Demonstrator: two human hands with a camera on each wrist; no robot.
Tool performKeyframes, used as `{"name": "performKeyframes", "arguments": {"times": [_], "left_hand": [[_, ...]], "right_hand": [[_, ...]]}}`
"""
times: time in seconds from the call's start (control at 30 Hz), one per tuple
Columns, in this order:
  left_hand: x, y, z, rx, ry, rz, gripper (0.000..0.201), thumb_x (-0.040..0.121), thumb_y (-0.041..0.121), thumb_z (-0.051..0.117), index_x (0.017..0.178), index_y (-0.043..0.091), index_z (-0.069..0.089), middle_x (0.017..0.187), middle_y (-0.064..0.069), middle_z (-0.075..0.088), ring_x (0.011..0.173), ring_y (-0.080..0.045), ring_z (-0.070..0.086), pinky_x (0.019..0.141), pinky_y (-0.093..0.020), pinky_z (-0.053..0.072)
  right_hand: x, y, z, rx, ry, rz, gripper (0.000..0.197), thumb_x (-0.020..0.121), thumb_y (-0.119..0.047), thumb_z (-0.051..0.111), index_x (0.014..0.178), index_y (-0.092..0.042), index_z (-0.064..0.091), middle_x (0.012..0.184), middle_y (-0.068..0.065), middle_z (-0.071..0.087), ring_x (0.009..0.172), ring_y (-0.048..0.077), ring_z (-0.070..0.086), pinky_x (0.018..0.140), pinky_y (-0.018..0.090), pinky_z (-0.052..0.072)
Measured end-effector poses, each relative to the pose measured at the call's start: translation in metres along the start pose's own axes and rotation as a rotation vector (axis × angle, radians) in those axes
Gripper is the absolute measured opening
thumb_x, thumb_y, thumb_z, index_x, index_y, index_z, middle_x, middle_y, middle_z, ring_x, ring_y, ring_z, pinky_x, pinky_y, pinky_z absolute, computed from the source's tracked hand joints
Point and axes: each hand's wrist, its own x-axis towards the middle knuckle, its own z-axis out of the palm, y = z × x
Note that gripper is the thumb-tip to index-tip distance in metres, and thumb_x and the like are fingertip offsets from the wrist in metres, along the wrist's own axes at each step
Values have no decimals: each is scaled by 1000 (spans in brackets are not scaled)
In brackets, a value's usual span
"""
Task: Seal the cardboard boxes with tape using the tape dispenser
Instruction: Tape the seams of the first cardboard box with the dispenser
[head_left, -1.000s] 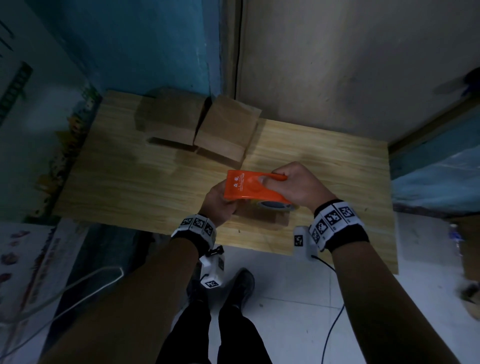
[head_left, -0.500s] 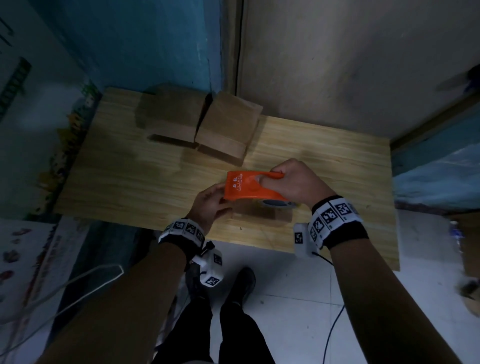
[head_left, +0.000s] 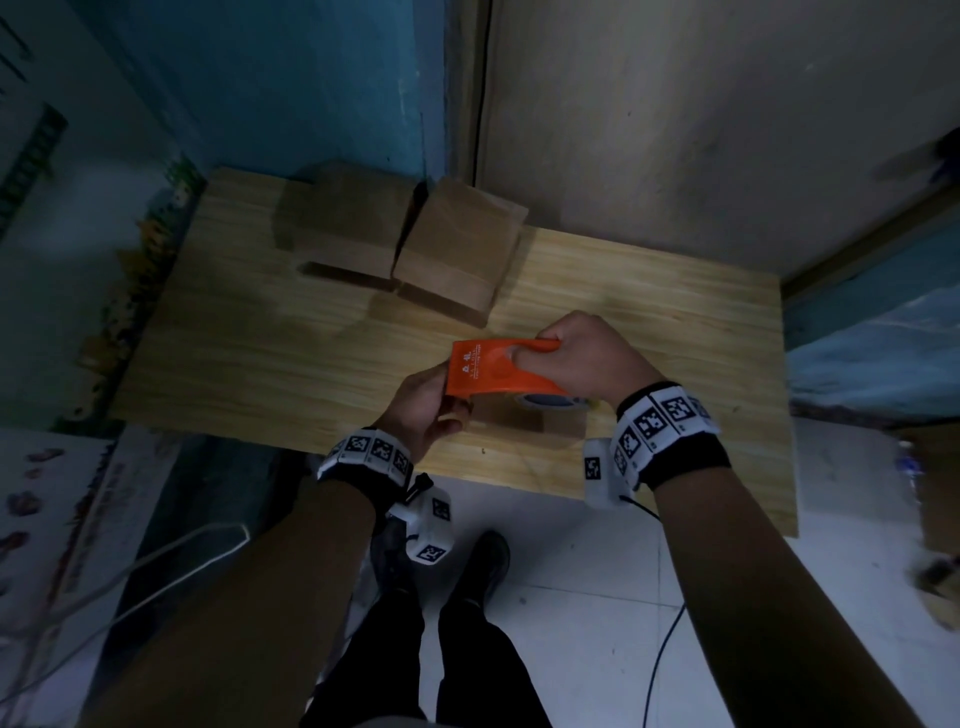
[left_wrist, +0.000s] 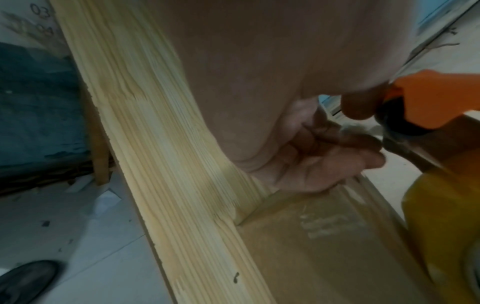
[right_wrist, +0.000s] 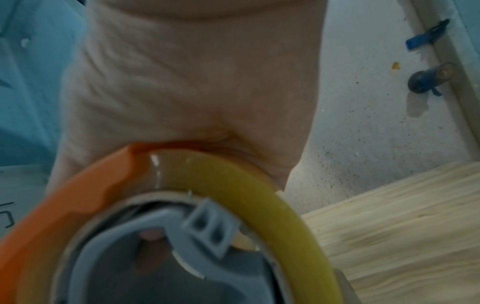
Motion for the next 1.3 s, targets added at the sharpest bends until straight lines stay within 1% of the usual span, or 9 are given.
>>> {"name": "performKeyframes", "arguments": {"times": [0.17,0.47,0.6,0.77,0.87,0.97,1.1,1.17,1.3], "left_hand": [[-4,-3,1,-12,-11,28,29,98,38,53,84,16,64,68,-1,61,49,-10,47,43,-21,31],[-6,-5,15,115,133,115,31,94,4,51,74,22,67,68,0,60,53,-9,46,49,-22,37],[-6,-9,21,139,169,157,28,96,9,55,72,20,63,55,8,59,50,-7,50,51,-23,42],[-6,-9,22,182,161,178,29,97,9,54,72,20,63,53,10,61,47,-1,54,47,-19,44],[-4,-9,21,198,161,148,24,96,8,55,76,18,66,63,3,61,58,-10,53,55,-25,45],[-4,-11,21,141,147,126,20,94,4,55,79,13,64,58,4,56,57,-13,48,55,-27,43],[-3,-11,18,150,132,128,22,95,4,53,77,12,65,60,2,53,58,-14,47,56,-30,45],[-2,-10,19,184,137,138,27,96,7,54,72,14,64,58,4,56,57,-12,49,56,-28,46],[5,-7,20,240,166,171,30,97,11,55,68,17,61,58,3,54,56,-10,46,54,-23,41]], "right_hand": [[-1,1,-1,32,-10,-14,59,82,-55,64,68,2,64,60,17,63,44,16,56,48,27,42],[-2,0,-1,-12,-4,-20,56,86,-55,62,63,-4,64,62,15,65,45,14,56,50,25,41],[-2,-1,-5,-13,-58,26,53,89,-51,58,68,-4,65,62,11,62,56,21,61,54,27,41],[-8,7,-12,144,-165,36,38,94,-42,61,74,-11,69,66,-2,61,61,9,59,59,25,42],[-10,11,-8,213,-123,44,39,93,-42,63,67,-14,62,59,-4,55,52,7,53,56,23,39],[-10,11,-3,241,-62,41,43,94,-43,61,65,-12,54,57,1,47,51,12,48,55,26,34],[-9,13,1,265,3,79,45,95,-42,57,82,0,68,72,10,63,65,19,61,62,28,41],[-8,15,1,315,35,115,41,94,-42,55,92,-5,73,78,8,67,71,20,65,65,29,43],[-7,13,0,322,66,111,37,94,-36,54,82,-5,70,69,1,59,63,14,58,61,27,40]]}}
